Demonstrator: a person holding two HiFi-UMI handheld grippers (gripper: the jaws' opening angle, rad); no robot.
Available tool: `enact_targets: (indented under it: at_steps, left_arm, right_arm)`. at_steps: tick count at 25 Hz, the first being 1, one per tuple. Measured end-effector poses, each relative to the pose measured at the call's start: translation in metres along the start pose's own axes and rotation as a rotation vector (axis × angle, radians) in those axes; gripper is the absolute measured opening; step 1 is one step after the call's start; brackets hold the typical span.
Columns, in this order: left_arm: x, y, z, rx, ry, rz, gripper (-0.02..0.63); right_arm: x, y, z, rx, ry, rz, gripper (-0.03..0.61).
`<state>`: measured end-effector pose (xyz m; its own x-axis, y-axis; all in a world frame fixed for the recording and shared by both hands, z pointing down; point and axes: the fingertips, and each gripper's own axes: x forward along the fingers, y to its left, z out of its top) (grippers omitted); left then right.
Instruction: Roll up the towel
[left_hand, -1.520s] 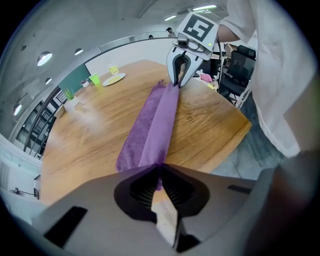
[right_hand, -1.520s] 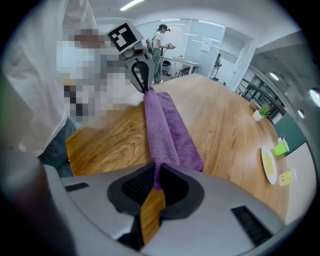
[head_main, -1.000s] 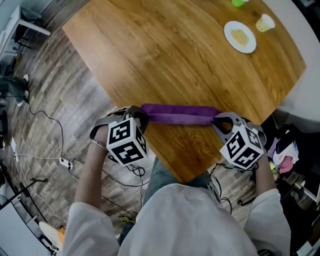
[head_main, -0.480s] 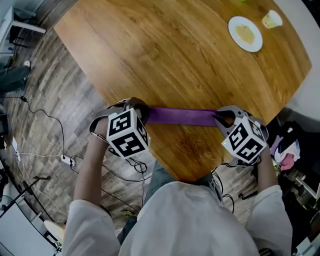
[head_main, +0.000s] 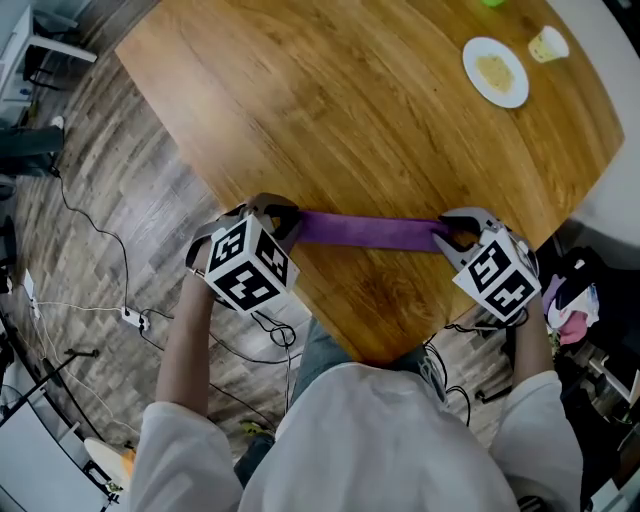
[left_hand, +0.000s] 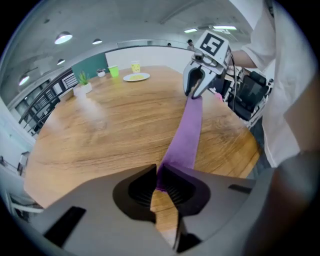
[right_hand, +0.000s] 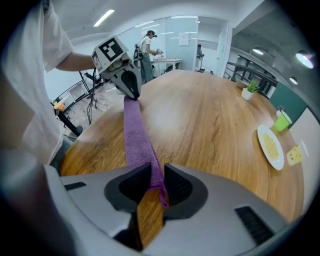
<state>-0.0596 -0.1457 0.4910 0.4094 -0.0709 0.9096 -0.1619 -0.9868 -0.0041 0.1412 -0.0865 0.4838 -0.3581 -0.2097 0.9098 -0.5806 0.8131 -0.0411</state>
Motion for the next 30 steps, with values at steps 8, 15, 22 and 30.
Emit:
enact_targets:
  at_steps: [8, 15, 22, 30]
  left_arm:
    - [-0.043, 0.007, -0.012, -0.241, -0.172, 0.102, 0.044]
    - [-0.138, 0.031, 0.025, -0.479, -0.604, 0.359, 0.059]
    - [-0.264, 0.029, 0.040, -0.692, -0.913, 0.780, 0.100]
    - [-0.343, 0.007, 0.053, -0.697, -1.020, 0.999, 0.005]
  right_arm:
    - [-0.042, -0.013, 0.009, 0.182, -0.197, -0.083, 0.084]
    - [-0.121, -0.039, 0.045, 0.341, -0.531, -0.273, 0.054]
    - [-0.235, -0.043, 0.064, 0.456, -0.825, -0.583, 0.049]
    - [-0.327, -0.031, 0.058, 0.528, -1.026, -0.907, 0.000]
